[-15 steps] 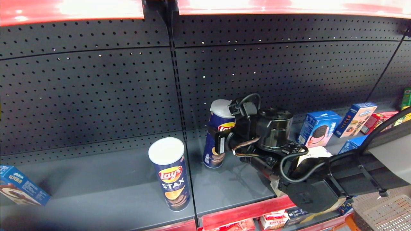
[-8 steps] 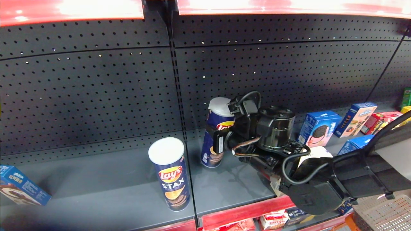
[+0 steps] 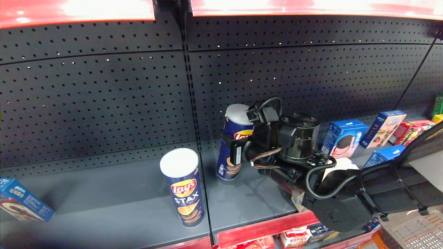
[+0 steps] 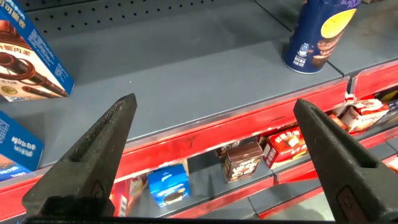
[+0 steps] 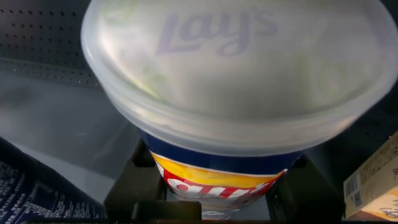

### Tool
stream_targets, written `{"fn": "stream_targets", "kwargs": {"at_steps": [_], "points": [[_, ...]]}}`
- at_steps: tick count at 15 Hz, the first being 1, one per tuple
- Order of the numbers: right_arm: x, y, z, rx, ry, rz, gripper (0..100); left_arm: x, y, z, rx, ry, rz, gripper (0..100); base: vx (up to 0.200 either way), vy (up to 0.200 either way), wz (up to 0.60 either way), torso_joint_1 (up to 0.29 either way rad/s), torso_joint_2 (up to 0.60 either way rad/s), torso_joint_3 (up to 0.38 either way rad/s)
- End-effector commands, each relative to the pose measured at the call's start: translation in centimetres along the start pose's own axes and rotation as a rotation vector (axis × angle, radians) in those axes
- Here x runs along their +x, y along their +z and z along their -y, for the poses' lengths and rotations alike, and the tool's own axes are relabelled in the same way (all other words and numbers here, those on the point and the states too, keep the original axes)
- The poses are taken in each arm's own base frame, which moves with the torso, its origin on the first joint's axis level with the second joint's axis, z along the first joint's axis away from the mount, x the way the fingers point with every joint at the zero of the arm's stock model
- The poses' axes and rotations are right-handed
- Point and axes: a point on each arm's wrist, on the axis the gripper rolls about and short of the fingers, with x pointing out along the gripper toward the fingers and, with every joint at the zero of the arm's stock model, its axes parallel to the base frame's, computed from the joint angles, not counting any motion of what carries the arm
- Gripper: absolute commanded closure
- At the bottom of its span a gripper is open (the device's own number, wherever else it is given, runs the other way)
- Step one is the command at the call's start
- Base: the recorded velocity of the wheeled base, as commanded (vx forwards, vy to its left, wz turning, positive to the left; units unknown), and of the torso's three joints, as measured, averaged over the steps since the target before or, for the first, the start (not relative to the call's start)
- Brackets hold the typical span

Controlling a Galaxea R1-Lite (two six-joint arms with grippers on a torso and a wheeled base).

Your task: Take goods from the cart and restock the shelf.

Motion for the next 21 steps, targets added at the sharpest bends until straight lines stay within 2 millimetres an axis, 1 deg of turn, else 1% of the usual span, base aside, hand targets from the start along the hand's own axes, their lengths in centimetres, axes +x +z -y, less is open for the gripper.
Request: {"fn": "stream_targets", "kwargs": {"at_steps": [1, 3, 5, 6, 7, 8, 9, 10, 11, 15, 17, 21], "points": [[0.4, -0.5, -0.1, -0.001, 0.003, -0.007, 100, 0.0, 0.0, 0.0, 0.000, 0.000, -0.002, 0, 0.000, 0.000, 0.00, 0.000, 0.00, 0.000], [0.6, -0.2, 0.1, -0.001, -0.005, -0.004, 100, 0.0, 0.0, 0.0, 0.000, 0.000, -0.002, 0, 0.000, 0.000, 0.00, 0.000, 0.00, 0.000], [1.3, 0.5, 1.1, -0.001, -0.039, 0.015, 100, 0.0, 0.0, 0.0, 0.000, 0.000, -0.002, 0, 0.000, 0.000, 0.00, 0.000, 0.00, 0.000], [1.6, 0.5, 1.2, -0.008, -0.051, 0.018, 100, 0.0, 0.0, 0.0, 0.000, 0.000, -0.002, 0, 0.000, 0.000, 0.00, 0.000, 0.00, 0.000], [1.7, 0.5, 1.8, -0.036, -0.079, 0.024, 100, 0.0, 0.0, 0.0, 0.000, 0.000, -0.003, 0, 0.000, 0.000, 0.00, 0.000, 0.00, 0.000], [1.0, 0.9, 2.1, -0.054, -0.121, 0.000, 100, 0.0, 0.0, 0.0, 0.000, 0.000, -0.002, 0, 0.000, 0.000, 0.00, 0.000, 0.00, 0.000], [-0.2, 0.6, 1.8, -0.084, -0.175, -0.076, 100, 0.0, 0.0, 0.0, 0.000, 0.000, -0.002, 0, 0.000, 0.000, 0.00, 0.000, 0.00, 0.000], [-0.9, 0.1, 1.4, -0.107, -0.227, -0.127, 100, 0.0, 0.0, 0.0, 0.000, 0.000, -0.003, 0, 0.000, 0.000, 0.00, 0.000, 0.00, 0.000], [-1.1, -0.3, 1.2, -0.116, -0.269, -0.153, 100, 0.0, 0.0, 0.0, 0.000, 0.000, -0.003, 0, 0.000, 0.000, 0.00, 0.000, 0.00, 0.000], [-1.0, 1.2, 1.1, -0.115, -0.226, -0.105, 100, 0.0, 0.0, 0.0, 0.000, 0.000, -0.002, 0, 0.000, 0.000, 0.00, 0.000, 0.00, 0.000], [-1.1, 1.3, 1.1, -0.120, -0.213, -0.105, 100, 0.0, 0.0, 0.0, 0.000, 0.000, -0.002, 0, 0.000, 0.000, 0.00, 0.000, 0.00, 0.000], [-1.0, 1.6, 1.0, -0.117, -0.207, -0.095, 100, 0.0, 0.0, 0.0, 0.000, 0.000, -0.002, 0, 0.000, 0.000, 0.60, 0.002, 0.00, 0.005]]}}
